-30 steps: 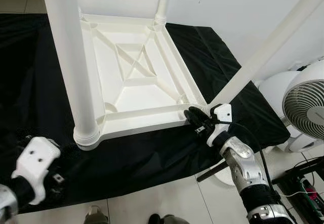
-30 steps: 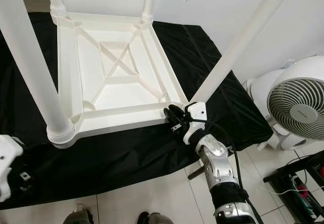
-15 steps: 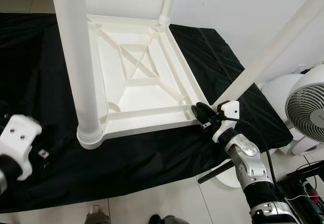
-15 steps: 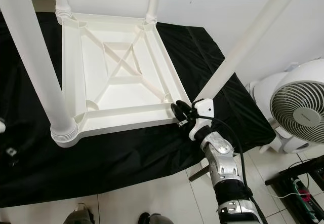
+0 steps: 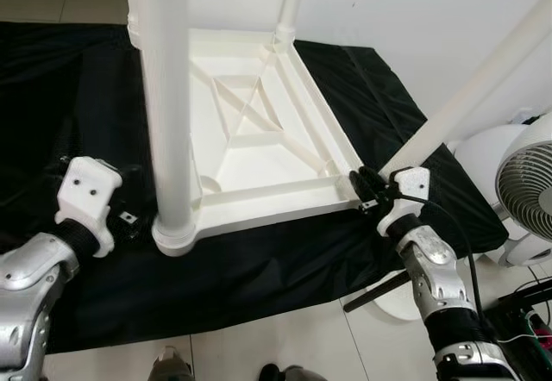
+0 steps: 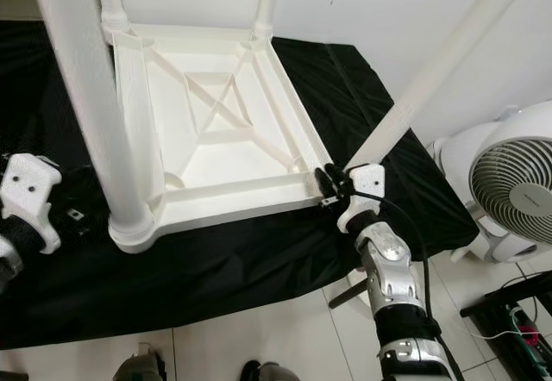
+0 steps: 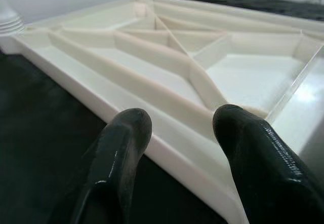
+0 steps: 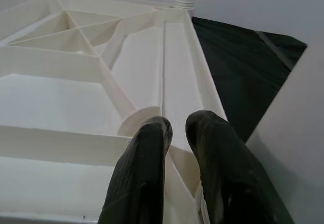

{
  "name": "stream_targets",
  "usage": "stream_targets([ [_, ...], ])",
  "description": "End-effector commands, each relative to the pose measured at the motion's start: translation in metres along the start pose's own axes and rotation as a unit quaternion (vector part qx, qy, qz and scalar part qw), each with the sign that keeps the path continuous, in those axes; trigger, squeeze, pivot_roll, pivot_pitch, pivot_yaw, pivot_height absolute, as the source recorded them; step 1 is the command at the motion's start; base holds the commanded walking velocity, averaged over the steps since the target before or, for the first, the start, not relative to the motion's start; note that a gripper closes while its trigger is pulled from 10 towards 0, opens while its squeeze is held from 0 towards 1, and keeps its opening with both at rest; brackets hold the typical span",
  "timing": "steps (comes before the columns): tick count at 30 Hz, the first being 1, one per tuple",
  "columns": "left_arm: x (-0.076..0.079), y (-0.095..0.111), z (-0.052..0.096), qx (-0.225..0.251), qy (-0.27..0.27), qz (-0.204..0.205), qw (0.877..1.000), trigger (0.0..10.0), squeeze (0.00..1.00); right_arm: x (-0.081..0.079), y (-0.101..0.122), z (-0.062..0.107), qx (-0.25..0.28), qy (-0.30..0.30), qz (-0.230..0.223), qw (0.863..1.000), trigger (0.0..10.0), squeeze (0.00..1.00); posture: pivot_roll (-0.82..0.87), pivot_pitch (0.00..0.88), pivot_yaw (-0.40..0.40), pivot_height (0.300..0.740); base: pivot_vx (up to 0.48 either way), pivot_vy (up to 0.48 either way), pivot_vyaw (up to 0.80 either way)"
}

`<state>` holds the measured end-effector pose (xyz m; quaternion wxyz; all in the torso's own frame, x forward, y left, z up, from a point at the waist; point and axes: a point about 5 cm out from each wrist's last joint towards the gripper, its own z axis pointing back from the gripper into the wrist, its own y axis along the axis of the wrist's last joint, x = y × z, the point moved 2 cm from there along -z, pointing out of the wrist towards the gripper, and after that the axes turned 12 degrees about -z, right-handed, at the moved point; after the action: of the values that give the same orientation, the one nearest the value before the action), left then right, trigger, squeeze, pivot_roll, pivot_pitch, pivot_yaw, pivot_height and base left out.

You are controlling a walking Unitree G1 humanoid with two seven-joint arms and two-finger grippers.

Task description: Building children table

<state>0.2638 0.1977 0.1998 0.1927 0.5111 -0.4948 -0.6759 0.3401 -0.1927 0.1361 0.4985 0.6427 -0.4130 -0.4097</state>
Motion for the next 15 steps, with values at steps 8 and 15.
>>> stream_targets([
  [8, 0.011, 0.013, -0.009, 0.022, -0.003, 0.032, 0.999, 10.0, 0.00, 0.033, 0.009, 0.010, 0.025, -0.090, 0.011, 0.996, 10.0, 0.00, 0.15, 0.133, -0.100, 0.740, 0.000, 0.000, 0.00],
  [15, 0.004, 0.013, -0.005, 0.014, 0.033, 0.039, 0.999, 10.0, 0.00, 0.043, 0.012, 0.011, 0.040, -0.127, 0.020, 0.991, 10.0, 0.00, 0.16, 0.129, -0.081, 0.740, 0.000, 0.000, 0.00],
])
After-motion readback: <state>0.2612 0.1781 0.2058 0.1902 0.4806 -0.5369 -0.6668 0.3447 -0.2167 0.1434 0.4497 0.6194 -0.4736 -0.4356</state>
